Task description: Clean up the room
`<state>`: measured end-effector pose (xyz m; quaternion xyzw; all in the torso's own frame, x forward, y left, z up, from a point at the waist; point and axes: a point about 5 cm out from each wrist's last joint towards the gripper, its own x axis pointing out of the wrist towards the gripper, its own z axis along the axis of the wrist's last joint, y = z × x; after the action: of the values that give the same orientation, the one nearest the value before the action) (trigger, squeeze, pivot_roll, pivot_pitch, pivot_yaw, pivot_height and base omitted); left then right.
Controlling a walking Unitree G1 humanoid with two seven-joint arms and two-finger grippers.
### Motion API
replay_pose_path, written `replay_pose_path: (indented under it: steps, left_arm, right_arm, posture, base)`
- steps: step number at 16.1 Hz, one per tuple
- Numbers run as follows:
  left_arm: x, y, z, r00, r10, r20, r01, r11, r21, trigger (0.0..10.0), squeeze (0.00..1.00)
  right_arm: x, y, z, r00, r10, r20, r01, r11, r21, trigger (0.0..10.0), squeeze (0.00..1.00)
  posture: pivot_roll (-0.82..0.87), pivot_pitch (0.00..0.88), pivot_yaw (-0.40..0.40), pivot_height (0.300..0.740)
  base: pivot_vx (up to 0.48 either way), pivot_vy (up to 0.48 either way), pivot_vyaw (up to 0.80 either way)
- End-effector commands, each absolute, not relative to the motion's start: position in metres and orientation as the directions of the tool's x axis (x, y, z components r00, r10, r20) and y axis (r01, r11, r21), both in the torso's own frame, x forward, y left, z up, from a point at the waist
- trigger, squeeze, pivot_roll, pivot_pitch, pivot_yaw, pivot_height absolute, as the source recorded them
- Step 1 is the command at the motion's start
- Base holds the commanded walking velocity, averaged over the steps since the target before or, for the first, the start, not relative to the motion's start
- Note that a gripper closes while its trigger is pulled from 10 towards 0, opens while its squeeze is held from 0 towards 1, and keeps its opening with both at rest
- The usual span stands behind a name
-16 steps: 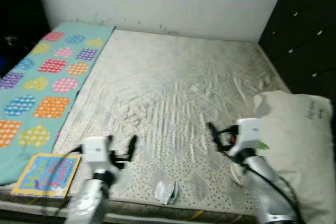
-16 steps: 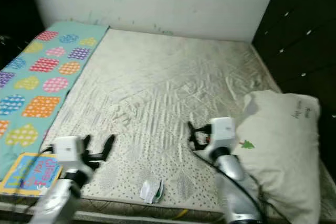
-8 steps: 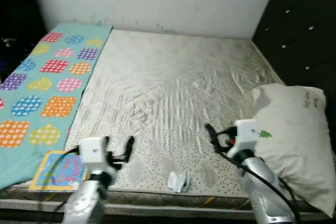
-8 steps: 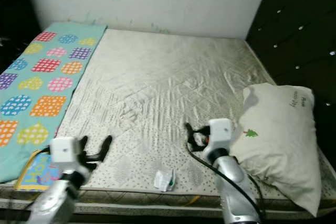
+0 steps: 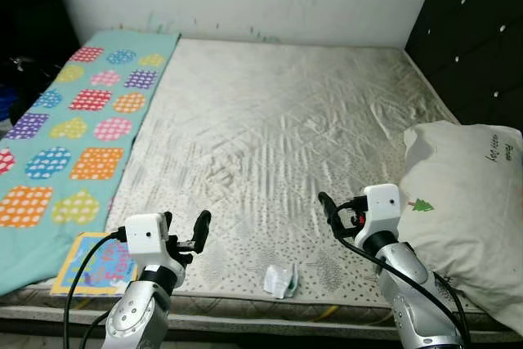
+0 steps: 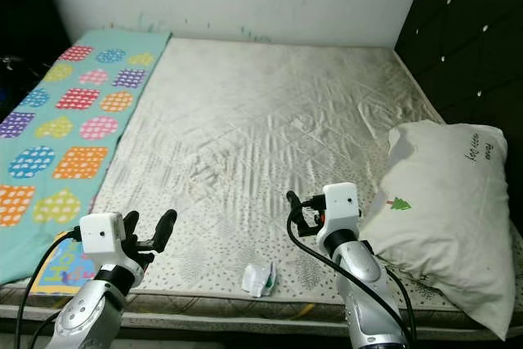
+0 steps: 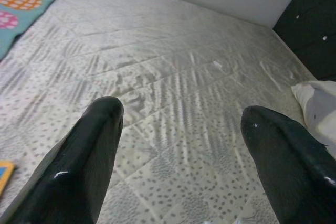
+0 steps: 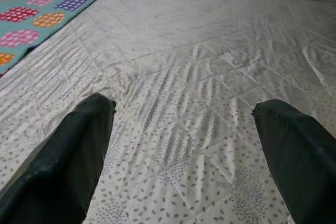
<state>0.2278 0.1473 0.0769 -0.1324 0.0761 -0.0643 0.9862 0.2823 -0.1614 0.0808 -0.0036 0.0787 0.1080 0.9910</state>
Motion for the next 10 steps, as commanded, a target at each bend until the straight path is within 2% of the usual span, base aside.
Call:
replay_pose_path:
  steps: [1, 3, 10]
  left_arm:
    - [0.2286, 0.1476, 0.0776, 0.982, -0.138, -0.131, 0.100, 0.960, -0.261, 10.0, 0.00]
    - [0.2290, 0.1481, 0.0776, 0.983, -0.135, -0.128, 0.097, 0.960, -0.263, 10.0, 0.00]
    - [0.2313, 0.1482, 0.0777, 0.984, -0.131, -0.124, 0.095, 0.961, -0.261, 10.0, 0.00]
  right_arm:
    - [0.2851, -0.1597, 0.0854, 0.964, 0.225, -0.140, -0.227, 0.974, 0.000, 10.0, 0.00]
    - [0.2864, -0.1604, 0.0852, 0.966, 0.216, -0.139, -0.218, 0.976, 0.002, 10.0, 0.00]
    - [0.2884, -0.1658, 0.0849, 0.974, 0.173, -0.144, -0.170, 0.985, 0.035, 10.0, 0.00]
  posture:
    - [-0.10, 0.023, -0.044, 0.740]
    - [-0.10, 0.021, -0.044, 0.740]
    - [-0.11, 0.015, -0.042, 0.740]
  base:
    - [0.000, 0.000, 0.00]
    - [0.000, 0.000, 0.70]
    - [0.000, 0.000, 0.00]
